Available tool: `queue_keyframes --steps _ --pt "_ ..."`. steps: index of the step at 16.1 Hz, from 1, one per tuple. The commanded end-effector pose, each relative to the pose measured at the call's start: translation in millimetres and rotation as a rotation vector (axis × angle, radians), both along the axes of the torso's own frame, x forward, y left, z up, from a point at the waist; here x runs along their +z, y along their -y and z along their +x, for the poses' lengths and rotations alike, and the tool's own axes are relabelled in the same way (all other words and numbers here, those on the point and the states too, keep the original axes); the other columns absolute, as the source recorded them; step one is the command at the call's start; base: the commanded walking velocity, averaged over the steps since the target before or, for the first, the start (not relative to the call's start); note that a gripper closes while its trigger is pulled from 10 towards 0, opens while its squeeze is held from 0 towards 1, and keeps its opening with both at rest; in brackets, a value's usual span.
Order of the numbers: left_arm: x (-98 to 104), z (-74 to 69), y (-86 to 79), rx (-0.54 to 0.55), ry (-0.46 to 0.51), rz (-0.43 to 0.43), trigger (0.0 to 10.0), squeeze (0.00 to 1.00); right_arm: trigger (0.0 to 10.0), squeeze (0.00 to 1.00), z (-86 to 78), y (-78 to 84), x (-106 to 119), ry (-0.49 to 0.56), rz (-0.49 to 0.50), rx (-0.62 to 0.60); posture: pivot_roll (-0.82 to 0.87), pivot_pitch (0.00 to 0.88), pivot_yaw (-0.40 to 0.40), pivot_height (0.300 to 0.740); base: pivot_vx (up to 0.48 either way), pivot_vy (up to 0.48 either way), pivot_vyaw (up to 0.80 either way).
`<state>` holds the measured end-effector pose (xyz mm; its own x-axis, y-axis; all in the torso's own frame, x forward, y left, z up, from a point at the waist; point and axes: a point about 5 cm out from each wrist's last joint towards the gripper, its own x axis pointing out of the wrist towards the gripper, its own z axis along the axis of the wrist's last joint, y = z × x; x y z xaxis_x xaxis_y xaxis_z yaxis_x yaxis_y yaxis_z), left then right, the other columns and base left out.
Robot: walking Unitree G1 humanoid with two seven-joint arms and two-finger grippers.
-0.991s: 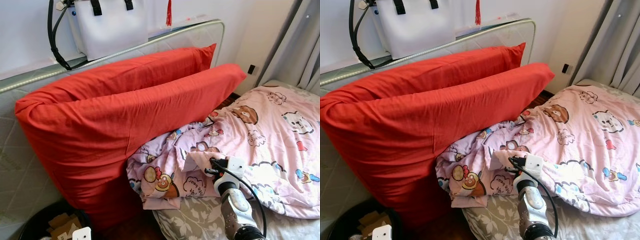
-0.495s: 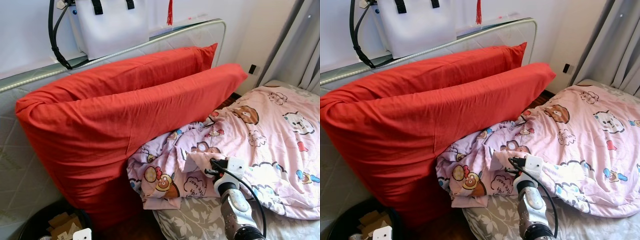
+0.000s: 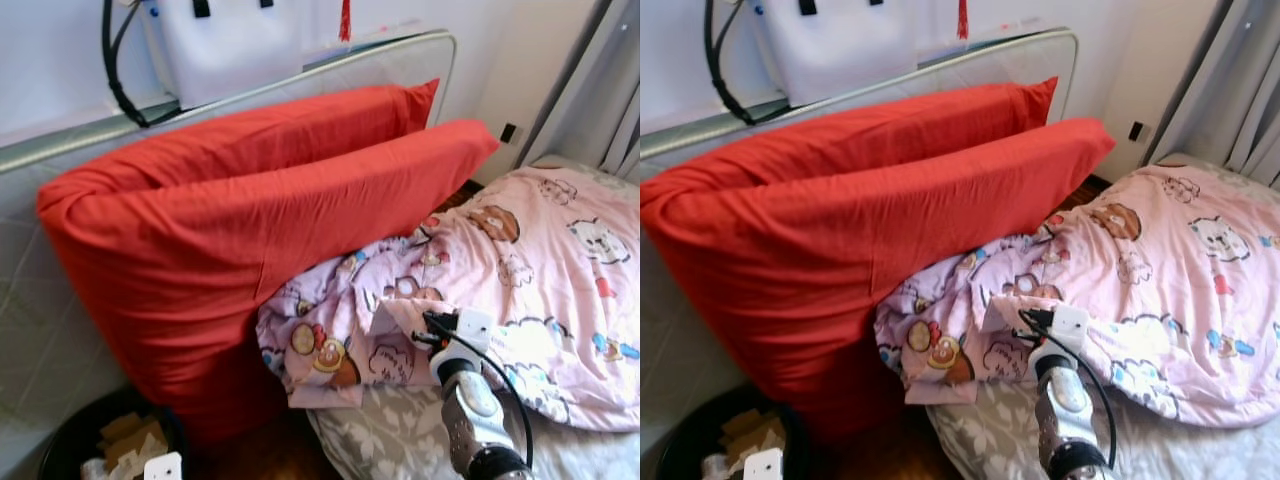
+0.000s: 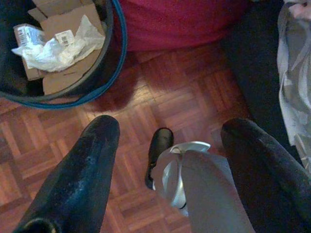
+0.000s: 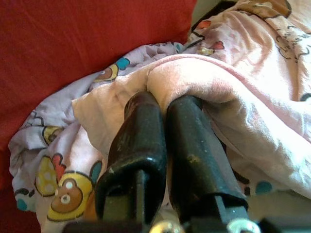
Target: Clean up the room
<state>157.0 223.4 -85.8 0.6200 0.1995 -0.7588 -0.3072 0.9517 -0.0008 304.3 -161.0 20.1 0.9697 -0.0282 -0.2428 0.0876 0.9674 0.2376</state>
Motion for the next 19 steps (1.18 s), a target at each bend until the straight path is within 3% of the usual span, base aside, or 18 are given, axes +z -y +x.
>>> queue_keyframes --steps 1,11,19 --pt "-1.6 -4.1 -1.2 -0.018 -0.018 0.008 10.0 0.00 10.0 0.00 2.6 3.5 2.1 -0.004 -0.014 -0.012 0.03 0.012 -0.022 0.740 -0.259 0.000 0.00" --pt "-2.2 -5.4 -0.9 -0.009 -0.024 0.009 10.0 0.00 10.0 0.00 3.4 13.0 4.6 0.000 -0.042 -0.065 0.04 0.056 -0.030 0.740 -0.262 0.000 0.00" --pt "-1.8 -4.4 -0.9 -0.006 -0.022 0.012 10.0 0.00 10.0 0.00 2.7 1.1 5.6 0.028 -0.040 -0.020 0.04 0.063 -0.034 0.740 -0.260 0.000 0.00"
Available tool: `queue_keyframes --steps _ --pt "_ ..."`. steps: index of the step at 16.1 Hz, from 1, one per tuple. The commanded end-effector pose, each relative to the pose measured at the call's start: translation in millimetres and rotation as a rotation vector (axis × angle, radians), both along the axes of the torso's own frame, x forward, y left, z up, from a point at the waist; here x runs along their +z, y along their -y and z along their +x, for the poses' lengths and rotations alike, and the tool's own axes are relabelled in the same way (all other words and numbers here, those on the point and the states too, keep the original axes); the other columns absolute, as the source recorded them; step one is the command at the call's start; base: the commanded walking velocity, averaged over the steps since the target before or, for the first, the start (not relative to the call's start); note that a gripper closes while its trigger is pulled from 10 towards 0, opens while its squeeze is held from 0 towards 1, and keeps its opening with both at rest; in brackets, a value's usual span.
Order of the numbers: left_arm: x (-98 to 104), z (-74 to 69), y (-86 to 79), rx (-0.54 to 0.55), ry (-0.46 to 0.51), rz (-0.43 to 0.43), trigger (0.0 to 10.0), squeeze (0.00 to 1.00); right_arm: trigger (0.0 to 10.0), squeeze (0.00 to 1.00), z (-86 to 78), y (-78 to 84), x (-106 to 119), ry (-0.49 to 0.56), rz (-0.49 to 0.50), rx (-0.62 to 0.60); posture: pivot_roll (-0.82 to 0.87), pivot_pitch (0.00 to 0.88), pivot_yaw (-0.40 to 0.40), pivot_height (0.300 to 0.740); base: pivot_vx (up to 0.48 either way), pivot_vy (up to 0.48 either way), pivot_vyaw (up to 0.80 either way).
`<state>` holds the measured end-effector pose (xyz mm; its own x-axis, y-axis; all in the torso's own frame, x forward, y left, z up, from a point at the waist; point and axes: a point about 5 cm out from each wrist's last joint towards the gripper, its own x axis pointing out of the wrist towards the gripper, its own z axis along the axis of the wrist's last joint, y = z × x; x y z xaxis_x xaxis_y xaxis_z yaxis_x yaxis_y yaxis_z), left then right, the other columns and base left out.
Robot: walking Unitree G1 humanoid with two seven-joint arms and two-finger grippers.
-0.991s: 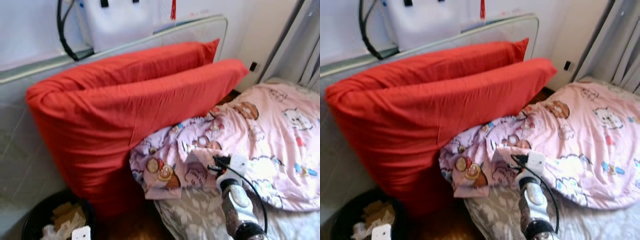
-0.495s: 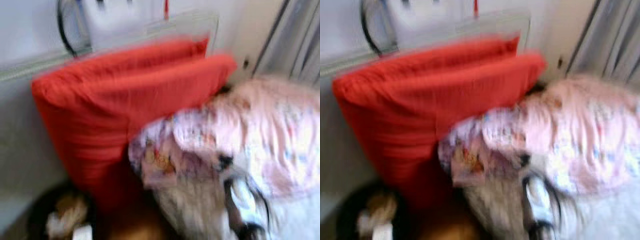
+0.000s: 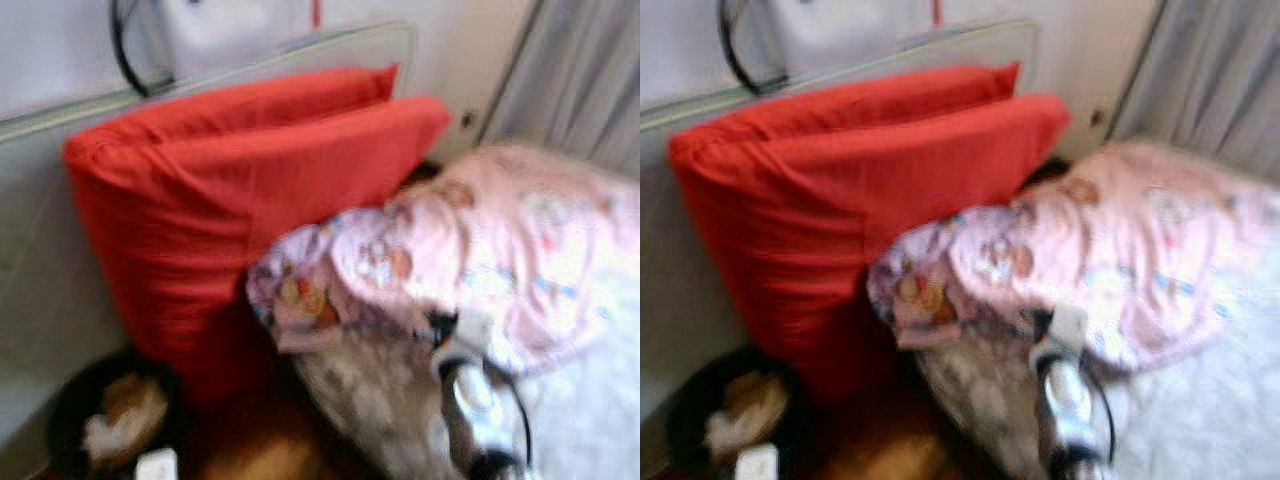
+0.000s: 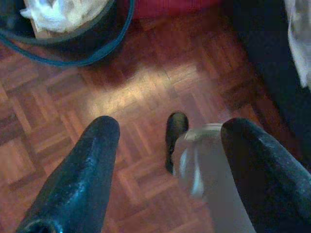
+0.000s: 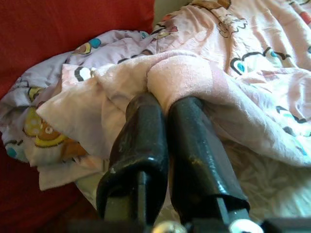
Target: Clean up the room
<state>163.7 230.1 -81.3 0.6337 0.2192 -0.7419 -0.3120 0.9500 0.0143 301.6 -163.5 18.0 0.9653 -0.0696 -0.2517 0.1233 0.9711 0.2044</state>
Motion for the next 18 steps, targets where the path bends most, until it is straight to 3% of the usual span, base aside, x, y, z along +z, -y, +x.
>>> queue_keyframes --steps 1,18 --pt "-6.4 -11.1 5.9 -0.012 -0.042 -0.011 10.0 0.00 10.0 0.00 5.4 -2.0 8.1 0.043 -0.006 0.017 0.04 0.063 -0.034 0.740 -0.262 0.000 0.00" --pt "-6.7 -11.8 6.4 -0.025 -0.046 -0.007 10.0 0.00 10.0 0.00 9.1 -2.2 21.5 0.139 -0.067 0.033 0.05 0.065 -0.039 0.740 -0.244 0.000 0.00"
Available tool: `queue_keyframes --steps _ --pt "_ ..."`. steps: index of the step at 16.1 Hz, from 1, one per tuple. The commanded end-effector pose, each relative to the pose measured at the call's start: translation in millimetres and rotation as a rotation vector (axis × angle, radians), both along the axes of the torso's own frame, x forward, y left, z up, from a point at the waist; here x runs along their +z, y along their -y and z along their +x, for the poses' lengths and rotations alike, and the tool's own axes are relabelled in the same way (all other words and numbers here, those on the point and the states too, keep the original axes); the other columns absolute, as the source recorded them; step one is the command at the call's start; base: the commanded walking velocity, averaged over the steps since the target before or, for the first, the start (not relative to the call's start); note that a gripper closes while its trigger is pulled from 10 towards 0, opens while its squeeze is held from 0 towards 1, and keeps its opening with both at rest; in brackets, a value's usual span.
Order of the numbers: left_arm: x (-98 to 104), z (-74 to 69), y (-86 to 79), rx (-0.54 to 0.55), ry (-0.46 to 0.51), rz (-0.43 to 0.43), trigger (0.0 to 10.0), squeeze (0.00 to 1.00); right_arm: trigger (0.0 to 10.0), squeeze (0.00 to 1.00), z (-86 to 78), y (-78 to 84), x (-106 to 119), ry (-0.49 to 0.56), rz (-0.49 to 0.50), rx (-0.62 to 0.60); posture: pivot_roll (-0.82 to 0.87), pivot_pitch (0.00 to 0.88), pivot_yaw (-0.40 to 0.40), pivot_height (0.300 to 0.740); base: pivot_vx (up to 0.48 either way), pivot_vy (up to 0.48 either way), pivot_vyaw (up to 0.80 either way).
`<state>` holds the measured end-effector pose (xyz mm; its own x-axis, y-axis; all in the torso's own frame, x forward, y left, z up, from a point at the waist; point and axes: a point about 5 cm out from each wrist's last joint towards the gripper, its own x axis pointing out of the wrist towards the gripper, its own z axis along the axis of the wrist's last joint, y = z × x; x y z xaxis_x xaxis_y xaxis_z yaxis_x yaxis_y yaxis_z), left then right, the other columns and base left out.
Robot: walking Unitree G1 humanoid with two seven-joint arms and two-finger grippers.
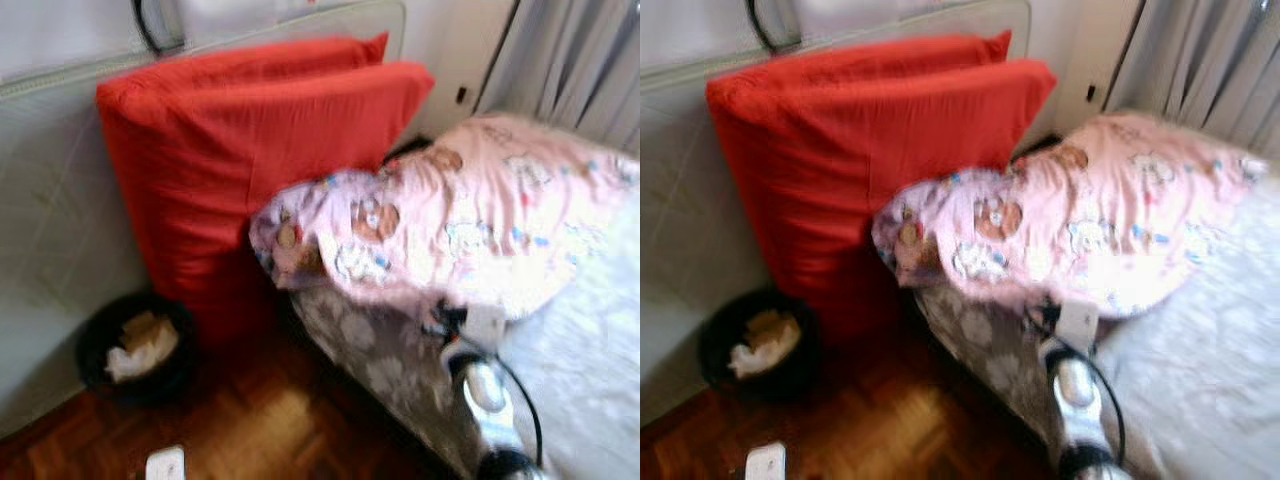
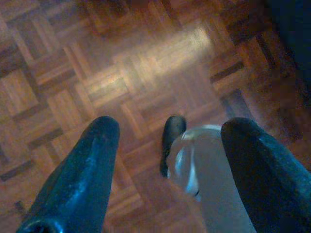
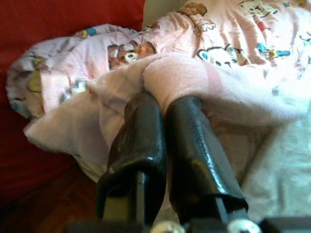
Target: Clean up the room
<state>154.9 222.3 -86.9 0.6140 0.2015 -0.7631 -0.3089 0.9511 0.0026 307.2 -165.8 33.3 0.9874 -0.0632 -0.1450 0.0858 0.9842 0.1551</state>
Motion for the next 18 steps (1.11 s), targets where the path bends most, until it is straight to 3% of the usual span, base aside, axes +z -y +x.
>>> queue_keyframes --steps 1,6,10,11,18 --pt "-1.1 -2.9 -1.3 -0.023 -0.020 0.013 10.0 0.00 10.0 0.00 2.7 -3.7 5.2 0.028 -0.007 0.011 0.05 0.065 -0.039 0.740 0.000 0.000 0.00" --pt "-1.2 -3.0 -1.2 -0.035 -0.023 0.014 10.0 0.00 10.0 0.00 -5.4 7.9 -9.6 -0.073 0.007 -0.063 0.05 0.068 -0.040 0.740 0.000 0.000 0.00" --pt "-1.2 -3.0 -1.3 -0.046 -0.025 0.013 10.0 0.00 10.0 0.00 -17.6 19.8 -30.5 -0.236 -0.012 -0.133 0.05 0.069 -0.038 0.740 0.000 0.000 0.00" --pt "-1.2 -3.0 -1.4 -0.049 -0.026 0.013 10.0 0.00 10.0 0.00 -24.2 21.9 -40.2 -0.314 -0.024 -0.132 0.05 0.069 -0.037 0.740 0.000 0.000 0.00" --pt "-1.1 -2.9 -1.9 -0.064 -0.029 0.017 10.0 0.00 10.0 0.00 -44.9 31.4 -62.9 -0.484 -0.009 -0.147 0.05 0.070 -0.034 0.740 0.000 0.000 0.00"
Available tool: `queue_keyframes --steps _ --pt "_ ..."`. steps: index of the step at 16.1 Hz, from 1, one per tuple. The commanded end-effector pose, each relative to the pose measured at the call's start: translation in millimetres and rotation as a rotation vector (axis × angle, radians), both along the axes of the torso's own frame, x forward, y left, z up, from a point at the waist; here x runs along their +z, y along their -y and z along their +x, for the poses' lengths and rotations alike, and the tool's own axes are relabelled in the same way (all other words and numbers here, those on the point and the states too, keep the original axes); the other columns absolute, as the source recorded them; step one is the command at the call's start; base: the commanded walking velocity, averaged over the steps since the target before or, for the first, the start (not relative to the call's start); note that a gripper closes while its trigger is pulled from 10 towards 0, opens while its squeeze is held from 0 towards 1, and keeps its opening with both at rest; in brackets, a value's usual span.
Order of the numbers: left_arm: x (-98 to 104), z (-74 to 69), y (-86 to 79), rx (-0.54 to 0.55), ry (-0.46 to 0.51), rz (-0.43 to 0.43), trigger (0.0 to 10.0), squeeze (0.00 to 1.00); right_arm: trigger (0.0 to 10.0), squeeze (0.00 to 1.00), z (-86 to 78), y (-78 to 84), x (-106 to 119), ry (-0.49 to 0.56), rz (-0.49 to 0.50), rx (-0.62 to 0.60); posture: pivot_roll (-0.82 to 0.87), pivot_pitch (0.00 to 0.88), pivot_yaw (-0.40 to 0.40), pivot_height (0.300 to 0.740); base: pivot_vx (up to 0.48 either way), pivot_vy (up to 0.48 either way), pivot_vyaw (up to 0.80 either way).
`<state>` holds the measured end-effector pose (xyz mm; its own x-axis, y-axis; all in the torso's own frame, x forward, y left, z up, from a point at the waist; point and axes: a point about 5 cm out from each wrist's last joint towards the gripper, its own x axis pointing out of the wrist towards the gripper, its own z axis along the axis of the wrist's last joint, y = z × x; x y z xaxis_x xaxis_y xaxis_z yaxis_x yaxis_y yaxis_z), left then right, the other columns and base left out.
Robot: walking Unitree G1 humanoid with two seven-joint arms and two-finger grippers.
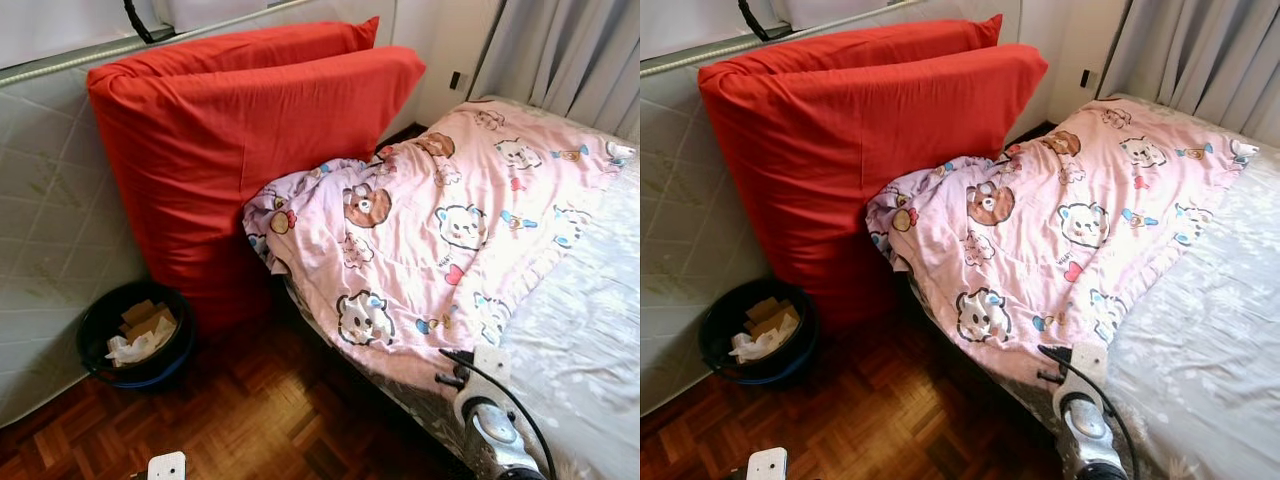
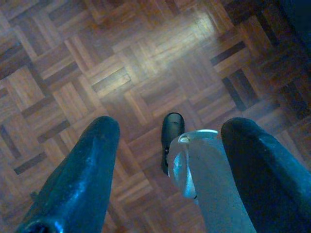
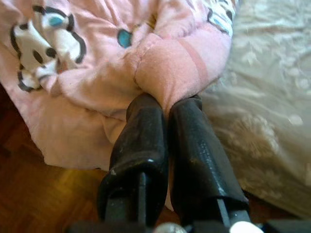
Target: Clean up the room
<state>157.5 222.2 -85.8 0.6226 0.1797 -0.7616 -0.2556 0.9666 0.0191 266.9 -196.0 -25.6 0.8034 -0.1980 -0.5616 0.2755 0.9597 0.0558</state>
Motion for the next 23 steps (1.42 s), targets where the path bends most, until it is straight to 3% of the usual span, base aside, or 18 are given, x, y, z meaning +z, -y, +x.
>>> queue_keyframes --steps 1,11,12,13,14,21,23 --pt "-2.2 -5.5 -2.2 -0.009 -0.027 0.002 10.0 0.00 10.0 0.00 -6.0 0.6 -5.5 -0.031 0.011 -0.001 0.05 0.070 -0.034 0.740 0.000 0.000 0.00" --pt "-1.9 -5.1 -2.4 -0.030 -0.029 0.007 10.0 0.00 10.0 0.00 -17.0 -4.9 -15.9 -0.084 0.043 0.029 0.06 0.070 -0.032 0.740 0.000 0.000 0.00" --pt "-1.9 -5.1 -2.4 -0.032 -0.029 0.007 10.0 0.00 10.0 0.16 -17.0 -5.2 -16.0 -0.086 0.044 0.032 0.06 0.070 -0.032 0.740 0.000 0.000 0.00" --pt "-1.9 -5.1 -2.5 -0.033 -0.030 0.007 10.0 0.00 10.0 0.52 -17.3 -5.9 -16.6 -0.094 0.044 0.040 0.06 0.070 -0.032 0.740 0.000 0.000 0.00" --pt "-1.9 -5.1 -2.5 -0.033 -0.030 0.008 10.0 0.00 10.0 0.78 -17.2 -5.9 -16.5 -0.092 0.043 0.038 0.06 0.070 -0.032 0.740 0.000 0.000 0.00" --pt "-1.6 -4.8 -3.0 -0.047 -0.031 0.011 10.0 0.00 10.0 0.78 -22.1 -10.1 -20.8 -0.110 0.069 0.041 0.06 0.070 -0.030 0.740 0.000 0.000 0.00" --pt "-1.5 -4.4 -2.8 -0.053 -0.031 0.012 10.0 0.00 10.0 0.69 -23.8 -11.3 -22.5 -0.122 0.083 0.051 0.05 0.069 -0.030 0.740 0.000 0.000 0.00"
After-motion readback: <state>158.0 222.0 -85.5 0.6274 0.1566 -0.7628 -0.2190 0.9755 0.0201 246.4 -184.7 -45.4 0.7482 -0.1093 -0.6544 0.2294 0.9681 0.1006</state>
